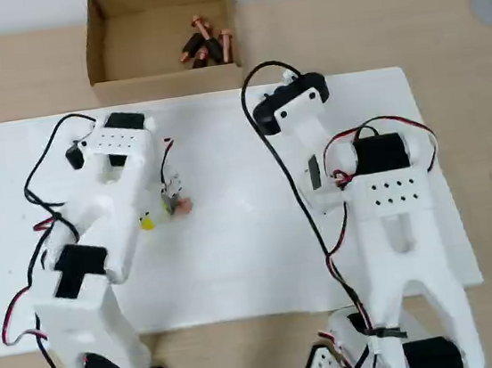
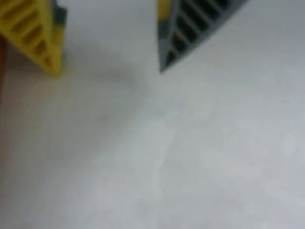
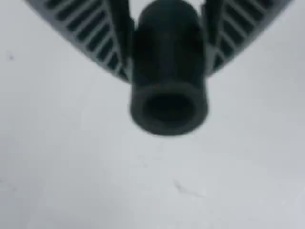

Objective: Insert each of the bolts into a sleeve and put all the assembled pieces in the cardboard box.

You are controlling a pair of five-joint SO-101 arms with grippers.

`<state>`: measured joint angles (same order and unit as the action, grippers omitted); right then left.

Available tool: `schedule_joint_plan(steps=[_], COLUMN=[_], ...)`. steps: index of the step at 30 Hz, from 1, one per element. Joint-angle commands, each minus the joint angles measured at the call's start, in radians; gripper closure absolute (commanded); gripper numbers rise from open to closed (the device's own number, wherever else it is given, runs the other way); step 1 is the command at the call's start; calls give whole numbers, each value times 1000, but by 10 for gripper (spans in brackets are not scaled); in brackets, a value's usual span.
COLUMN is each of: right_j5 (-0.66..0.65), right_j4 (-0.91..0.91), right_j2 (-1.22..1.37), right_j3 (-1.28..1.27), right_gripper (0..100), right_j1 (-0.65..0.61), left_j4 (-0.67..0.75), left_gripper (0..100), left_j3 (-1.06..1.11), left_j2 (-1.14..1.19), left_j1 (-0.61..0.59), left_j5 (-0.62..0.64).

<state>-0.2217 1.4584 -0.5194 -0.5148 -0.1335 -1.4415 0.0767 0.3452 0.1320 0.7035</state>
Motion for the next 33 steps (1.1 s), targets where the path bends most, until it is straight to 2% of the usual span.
schedule_joint_plan(steps=[1, 10, 16, 21, 22, 25, 27, 29, 33], right_j5=[0, 0, 0, 0, 0, 0, 0, 0, 0], right_j4=[3, 2, -2, -2, -3, 0, 2, 3, 3], right_j2=[-41, -36, -36, -35, -35, -35, -35, -35, -36], right_j3=[5, 5, 2, 2, 2, 1, 1, 1, 1], right_gripper=[941, 941, 941, 941, 941, 941, 941, 941, 941], right_j1=[7, 7, 7, 5, 5, 7, 8, 12, 12], left_j4=[15, -222, -232, -201, -183, -94, -46, -21, -49], left_gripper=[846, 846, 846, 845, 844, 843, 843, 843, 843], left_j3=[-78, -408, -439, -443, -440, -443, -440, -448, -430], left_j2=[10, 13, 21, 21, 21, 21, 21, 21, 21], left_j1=[15, 15, 20, 94, 115, 167, 170, 135, 29], left_j5=[3, 3, 8, -20, -89, -486, -589, -727, -1227])
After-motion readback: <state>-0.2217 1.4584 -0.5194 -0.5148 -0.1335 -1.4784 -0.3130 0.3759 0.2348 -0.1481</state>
